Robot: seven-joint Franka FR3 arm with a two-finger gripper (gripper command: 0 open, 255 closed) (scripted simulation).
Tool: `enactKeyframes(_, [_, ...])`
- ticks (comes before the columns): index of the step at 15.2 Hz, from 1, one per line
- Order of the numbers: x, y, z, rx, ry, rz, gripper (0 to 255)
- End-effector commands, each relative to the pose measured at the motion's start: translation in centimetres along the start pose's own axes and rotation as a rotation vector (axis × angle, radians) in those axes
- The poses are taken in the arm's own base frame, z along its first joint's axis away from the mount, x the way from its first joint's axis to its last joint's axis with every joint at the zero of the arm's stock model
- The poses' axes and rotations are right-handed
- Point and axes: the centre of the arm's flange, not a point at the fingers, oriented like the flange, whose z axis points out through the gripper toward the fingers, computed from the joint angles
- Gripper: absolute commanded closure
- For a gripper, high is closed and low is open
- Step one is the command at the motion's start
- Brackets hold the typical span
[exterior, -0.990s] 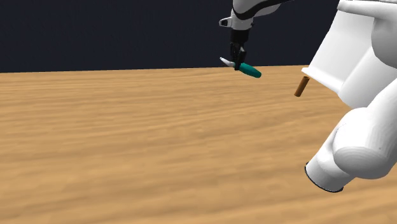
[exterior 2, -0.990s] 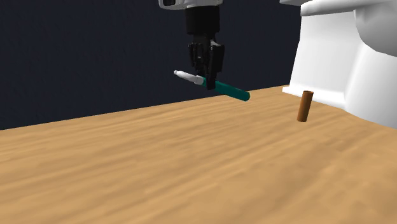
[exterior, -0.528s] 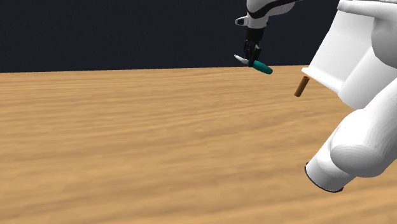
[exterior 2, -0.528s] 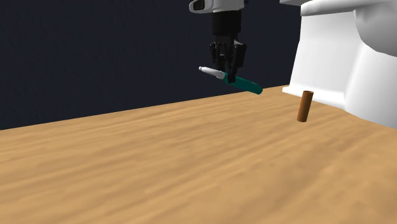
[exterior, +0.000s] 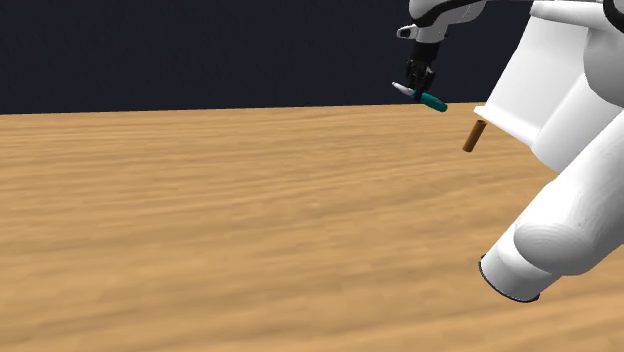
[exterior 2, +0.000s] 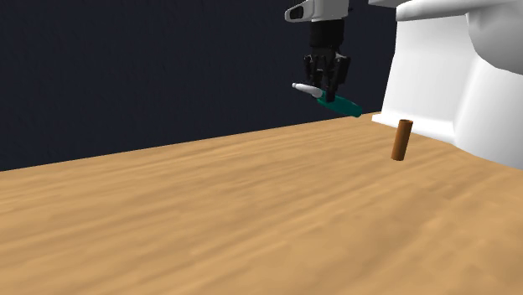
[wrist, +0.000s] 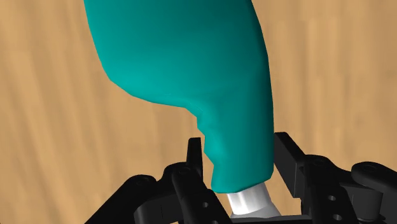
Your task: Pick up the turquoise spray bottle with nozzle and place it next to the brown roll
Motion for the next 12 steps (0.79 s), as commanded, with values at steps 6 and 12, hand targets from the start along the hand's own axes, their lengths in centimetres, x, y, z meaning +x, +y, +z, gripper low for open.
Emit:
enactKeyframes(6, [-8.6,3.6,0.6,-0.001,0.000,-0.002,255])
enactKeyframes(12, [-14.5,6.0,1.6,-0.001,0.000,-0.002,255])
